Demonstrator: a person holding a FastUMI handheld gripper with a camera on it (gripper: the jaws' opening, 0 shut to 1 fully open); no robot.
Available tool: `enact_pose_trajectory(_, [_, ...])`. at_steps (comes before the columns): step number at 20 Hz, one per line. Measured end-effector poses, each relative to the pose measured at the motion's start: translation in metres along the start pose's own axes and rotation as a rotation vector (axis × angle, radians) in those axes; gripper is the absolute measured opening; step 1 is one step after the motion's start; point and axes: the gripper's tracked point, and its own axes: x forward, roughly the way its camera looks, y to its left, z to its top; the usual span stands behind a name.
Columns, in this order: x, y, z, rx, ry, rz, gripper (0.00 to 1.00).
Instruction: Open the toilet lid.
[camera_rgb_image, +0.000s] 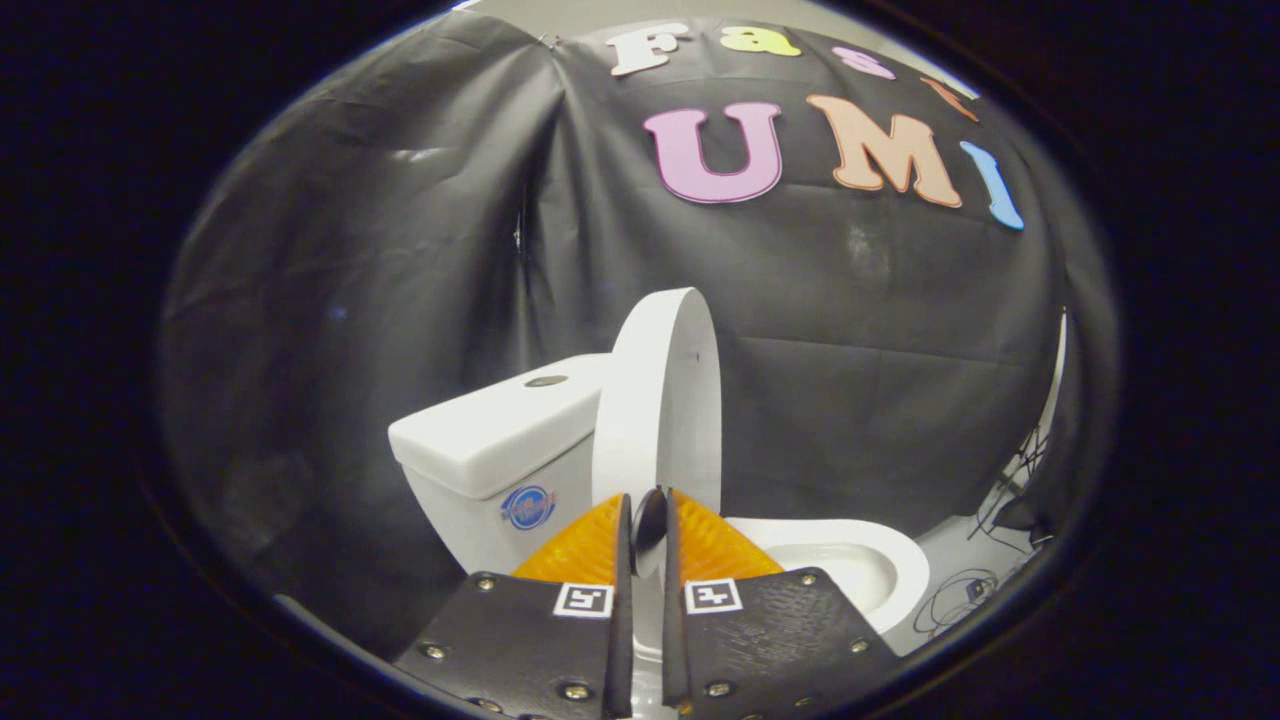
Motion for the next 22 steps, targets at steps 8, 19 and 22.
enact_pose_trajectory(8, [0.006, 0.020, 0.004, 0.017, -0.034, 0.034, 0.12])
enact_pose_trajectory(19, [0.004, 0.036, 0.000, 0.018, -0.048, 0.072, 0.19])
enact_pose_trajectory(22, [0.004, 0.033, -0.004, 0.035, -0.047, 0.072, 0.19])
